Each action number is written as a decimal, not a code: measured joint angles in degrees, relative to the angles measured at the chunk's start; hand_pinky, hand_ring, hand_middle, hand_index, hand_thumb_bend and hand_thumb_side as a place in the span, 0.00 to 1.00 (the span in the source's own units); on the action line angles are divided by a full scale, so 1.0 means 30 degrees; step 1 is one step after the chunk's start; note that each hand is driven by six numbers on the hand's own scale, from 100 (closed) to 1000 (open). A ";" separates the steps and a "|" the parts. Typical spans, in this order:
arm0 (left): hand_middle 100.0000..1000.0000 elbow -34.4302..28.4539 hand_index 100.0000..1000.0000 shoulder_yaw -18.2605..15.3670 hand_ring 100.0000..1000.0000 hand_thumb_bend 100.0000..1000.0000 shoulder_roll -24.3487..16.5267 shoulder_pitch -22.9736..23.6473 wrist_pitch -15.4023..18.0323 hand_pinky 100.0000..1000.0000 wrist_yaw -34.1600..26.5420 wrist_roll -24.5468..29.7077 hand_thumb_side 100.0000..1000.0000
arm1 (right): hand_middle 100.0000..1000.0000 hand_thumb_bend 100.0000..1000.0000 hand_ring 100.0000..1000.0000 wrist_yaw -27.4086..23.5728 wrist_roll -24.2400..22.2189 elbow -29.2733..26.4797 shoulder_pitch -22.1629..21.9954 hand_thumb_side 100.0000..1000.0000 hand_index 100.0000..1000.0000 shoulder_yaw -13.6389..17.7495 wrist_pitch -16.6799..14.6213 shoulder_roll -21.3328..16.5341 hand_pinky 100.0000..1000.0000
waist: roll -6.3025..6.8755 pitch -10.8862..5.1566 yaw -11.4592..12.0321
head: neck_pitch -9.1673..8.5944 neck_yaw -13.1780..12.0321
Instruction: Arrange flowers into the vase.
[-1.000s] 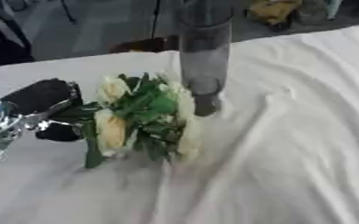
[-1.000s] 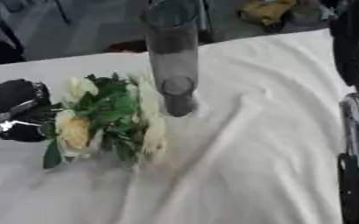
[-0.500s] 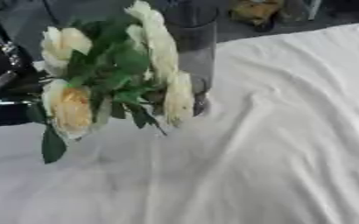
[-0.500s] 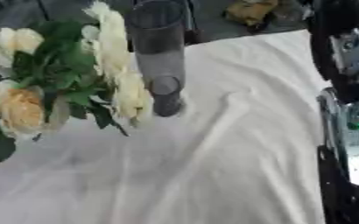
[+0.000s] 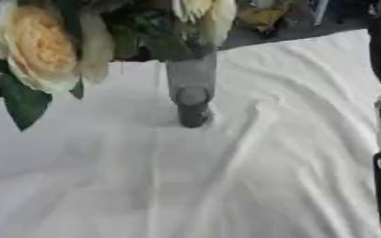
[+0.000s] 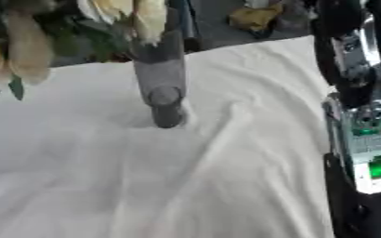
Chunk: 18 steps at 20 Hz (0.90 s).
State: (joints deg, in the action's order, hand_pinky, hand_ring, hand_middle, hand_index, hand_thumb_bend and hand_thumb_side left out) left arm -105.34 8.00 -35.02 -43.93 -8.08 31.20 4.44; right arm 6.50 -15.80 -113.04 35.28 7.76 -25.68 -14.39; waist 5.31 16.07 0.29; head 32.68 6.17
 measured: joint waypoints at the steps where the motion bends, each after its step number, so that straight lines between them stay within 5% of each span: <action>1: 0.00 0.0011 0.00 -0.0060 0.00 0.00 0.0242 -0.0312 -0.0328 0.00 -0.0330 -0.0259 0.47 | 0.74 0.13 0.81 0.0010 0.0000 0.0000 0.0002 1.00 0.92 -0.0004 0.0000 0.0000 0.78 | 0.0055 -0.0034 0.0000 | -0.0001 -0.0002; 10: 0.00 -0.0146 0.00 -0.1052 0.00 0.00 0.1839 -0.2522 -0.2428 0.00 -0.3321 -0.2439 0.50 | 0.75 0.12 0.82 0.0145 -0.0008 0.0074 0.0471 1.00 0.92 -0.0304 -0.0109 0.0001 0.78 | 0.0274 -0.0162 -0.0280 | 0.0000 -0.0779; 18: 0.00 0.1703 0.00 -0.1750 0.00 0.00 0.3381 -0.4637 -0.2543 0.00 -0.6013 -0.5083 0.53 | 0.75 0.12 0.82 0.0245 -0.0021 0.0366 0.0691 1.00 0.92 -0.0605 -0.0272 0.0002 0.79 | 0.0339 -0.0315 -0.0573 | 0.0005 -0.1554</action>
State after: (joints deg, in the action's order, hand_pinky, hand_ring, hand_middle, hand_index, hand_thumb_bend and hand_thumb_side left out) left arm -100.22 2.75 -24.88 -57.84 -15.71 13.16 -10.81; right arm 7.23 -15.86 -111.94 37.35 5.95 -26.50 -14.38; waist 6.32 15.12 -1.43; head 32.70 1.51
